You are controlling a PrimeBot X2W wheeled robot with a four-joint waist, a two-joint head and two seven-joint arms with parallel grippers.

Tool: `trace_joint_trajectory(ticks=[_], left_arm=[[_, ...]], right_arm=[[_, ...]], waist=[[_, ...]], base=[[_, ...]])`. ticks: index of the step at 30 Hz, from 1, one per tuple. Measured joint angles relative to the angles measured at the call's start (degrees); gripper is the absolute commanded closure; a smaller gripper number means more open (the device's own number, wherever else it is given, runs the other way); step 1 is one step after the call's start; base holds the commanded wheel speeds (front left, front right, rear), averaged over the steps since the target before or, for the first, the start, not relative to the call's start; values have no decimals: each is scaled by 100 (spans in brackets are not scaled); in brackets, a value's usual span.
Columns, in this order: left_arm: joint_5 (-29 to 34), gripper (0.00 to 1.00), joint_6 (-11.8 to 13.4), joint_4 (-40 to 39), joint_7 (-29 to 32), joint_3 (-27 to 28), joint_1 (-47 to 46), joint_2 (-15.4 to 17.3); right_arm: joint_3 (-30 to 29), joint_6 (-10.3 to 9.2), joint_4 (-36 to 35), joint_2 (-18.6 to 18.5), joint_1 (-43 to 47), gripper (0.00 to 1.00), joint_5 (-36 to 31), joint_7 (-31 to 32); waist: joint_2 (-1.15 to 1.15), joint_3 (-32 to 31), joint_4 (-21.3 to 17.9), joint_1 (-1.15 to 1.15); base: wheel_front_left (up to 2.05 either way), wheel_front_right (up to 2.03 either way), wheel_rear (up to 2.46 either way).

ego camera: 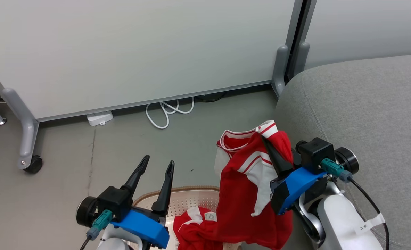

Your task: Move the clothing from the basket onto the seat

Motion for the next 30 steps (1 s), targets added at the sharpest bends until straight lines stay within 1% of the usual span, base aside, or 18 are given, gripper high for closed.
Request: trace_joint_trajectory(ticks=[7, 13, 21, 30], left_arm=[[427, 0, -292, -200, 0, 605, 511, -224], [709, 0, -443, -208, 0, 917, 682, -410], [955, 0, -598, -166, 0, 1105, 720, -561], [1120, 0, -676, -170, 0, 1207, 641, -634]], right_arm=[[-26, 0, -94, 0, 68, 100, 0, 43], [-18, 0, -162, 0, 126, 100, 9, 74], [-13, 0, -271, 0, 152, 100, 44, 90], [-27, 0, -387, 0, 153, 100, 98, 70]], waist=[[0, -13, -146, 0], [0, -29, -366, 0], [0, 18, -853, 0], [0, 145, -1517, 0]], base=[[0, 0, 0], [0, 0, 0], [0, 0, 0], [0, 0, 0]])
